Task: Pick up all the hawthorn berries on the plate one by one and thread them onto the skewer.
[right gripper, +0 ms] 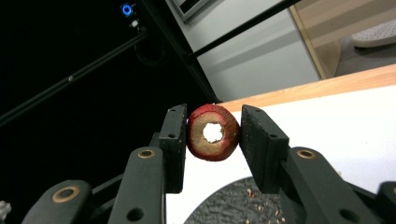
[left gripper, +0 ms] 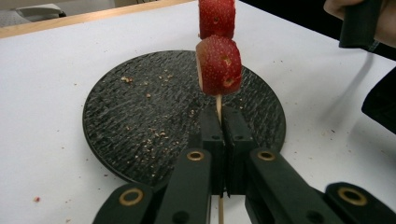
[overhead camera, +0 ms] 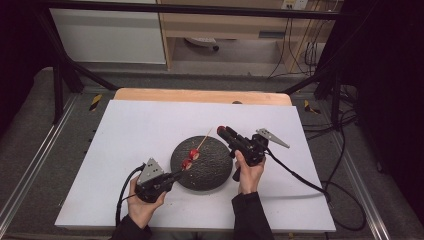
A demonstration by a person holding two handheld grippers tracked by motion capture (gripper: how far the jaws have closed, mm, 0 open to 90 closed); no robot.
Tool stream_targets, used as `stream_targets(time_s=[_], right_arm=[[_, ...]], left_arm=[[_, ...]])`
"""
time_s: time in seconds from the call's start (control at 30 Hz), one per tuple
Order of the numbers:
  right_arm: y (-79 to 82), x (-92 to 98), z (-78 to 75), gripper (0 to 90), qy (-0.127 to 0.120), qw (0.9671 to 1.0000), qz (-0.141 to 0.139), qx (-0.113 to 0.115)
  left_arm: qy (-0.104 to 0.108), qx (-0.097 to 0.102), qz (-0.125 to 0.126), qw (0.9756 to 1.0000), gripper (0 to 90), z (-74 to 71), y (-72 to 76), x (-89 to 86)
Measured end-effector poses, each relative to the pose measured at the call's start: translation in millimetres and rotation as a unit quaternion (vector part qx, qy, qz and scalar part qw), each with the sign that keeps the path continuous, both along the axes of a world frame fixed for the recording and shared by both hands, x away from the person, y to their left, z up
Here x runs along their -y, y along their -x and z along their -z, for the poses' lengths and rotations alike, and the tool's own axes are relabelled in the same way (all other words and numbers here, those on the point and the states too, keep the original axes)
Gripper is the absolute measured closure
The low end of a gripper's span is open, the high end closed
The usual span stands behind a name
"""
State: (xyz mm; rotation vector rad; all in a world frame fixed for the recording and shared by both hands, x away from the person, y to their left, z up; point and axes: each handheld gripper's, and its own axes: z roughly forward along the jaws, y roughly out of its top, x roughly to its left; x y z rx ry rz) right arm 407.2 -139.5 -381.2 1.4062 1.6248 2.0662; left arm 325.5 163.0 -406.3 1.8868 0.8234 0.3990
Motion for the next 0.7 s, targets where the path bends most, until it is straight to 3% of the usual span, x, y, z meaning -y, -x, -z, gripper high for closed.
stream_targets(time_s=[0.4, 0.7], right_arm=[[-9.7, 2.0, -3.8, 62.7, -0.038, 0.9989, 0.024, 0.012], [-12.3, 0.2, -2.6, 62.7, -0.058, 0.9978, 0.03, 0.008]], left_arm=[[-0.001, -0.004, 0.0, 1.0, 88.1, 5.4, 3.1, 5.4], [0.006, -0.005, -0.001, 1.0, 88.1, 6.9, 2.4, 13.7]])
